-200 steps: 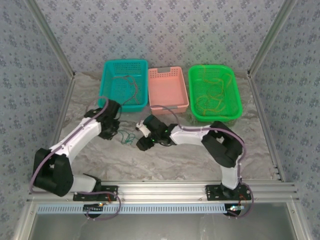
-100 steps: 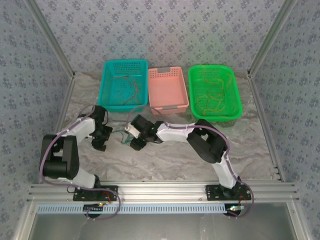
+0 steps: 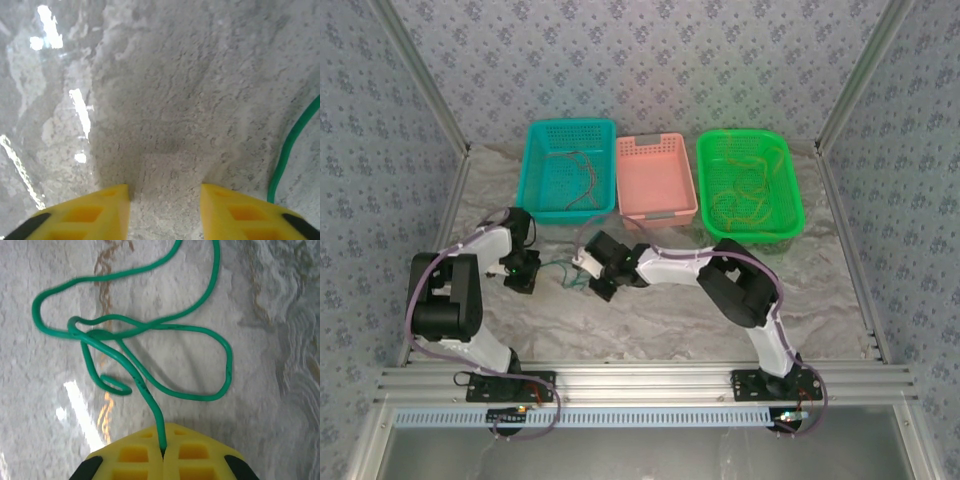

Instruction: Untangle the cables

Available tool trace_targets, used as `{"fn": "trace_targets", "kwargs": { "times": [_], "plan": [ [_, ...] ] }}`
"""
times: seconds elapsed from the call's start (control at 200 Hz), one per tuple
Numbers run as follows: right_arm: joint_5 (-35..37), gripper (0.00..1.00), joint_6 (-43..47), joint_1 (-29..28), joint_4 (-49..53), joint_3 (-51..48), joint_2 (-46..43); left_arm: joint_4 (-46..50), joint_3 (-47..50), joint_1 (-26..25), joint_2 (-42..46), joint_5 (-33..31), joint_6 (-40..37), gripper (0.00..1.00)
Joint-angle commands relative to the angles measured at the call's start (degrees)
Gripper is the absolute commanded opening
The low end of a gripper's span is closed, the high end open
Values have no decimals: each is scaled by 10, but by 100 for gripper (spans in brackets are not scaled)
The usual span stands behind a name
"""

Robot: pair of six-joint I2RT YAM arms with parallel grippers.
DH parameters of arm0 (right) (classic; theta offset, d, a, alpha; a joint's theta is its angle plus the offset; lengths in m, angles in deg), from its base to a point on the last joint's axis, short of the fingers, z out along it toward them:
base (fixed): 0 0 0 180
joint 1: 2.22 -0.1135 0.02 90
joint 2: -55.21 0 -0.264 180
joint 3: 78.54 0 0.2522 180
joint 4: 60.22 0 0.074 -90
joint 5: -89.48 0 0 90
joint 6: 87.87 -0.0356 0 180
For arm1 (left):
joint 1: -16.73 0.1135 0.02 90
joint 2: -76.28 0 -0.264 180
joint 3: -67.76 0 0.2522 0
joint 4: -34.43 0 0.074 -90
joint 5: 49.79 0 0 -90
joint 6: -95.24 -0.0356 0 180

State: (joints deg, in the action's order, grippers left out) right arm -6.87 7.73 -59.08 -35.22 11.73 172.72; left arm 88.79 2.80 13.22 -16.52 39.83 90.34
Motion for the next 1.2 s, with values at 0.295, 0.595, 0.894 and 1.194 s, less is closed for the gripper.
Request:
{"fn": "trace_targets", "kwargs": {
  "times": [0.295,0.595,0.894,1.194],
  "plan": [
    [9,0,-34,37,-20,-151,-168,-80,17,21,-43,-31,-6,7],
    [-49,0,-65,72,-15,-186,-219,-81,16,13,-23,-15,-27,0],
    [-92,0,-126,98,-30,-183,-215,-84,30,-113,154,-56,-141,20],
    [-146,0,-203,124,-8,-151,-228,-200,81,-291,301,-55,-339,45]
  ]
}}
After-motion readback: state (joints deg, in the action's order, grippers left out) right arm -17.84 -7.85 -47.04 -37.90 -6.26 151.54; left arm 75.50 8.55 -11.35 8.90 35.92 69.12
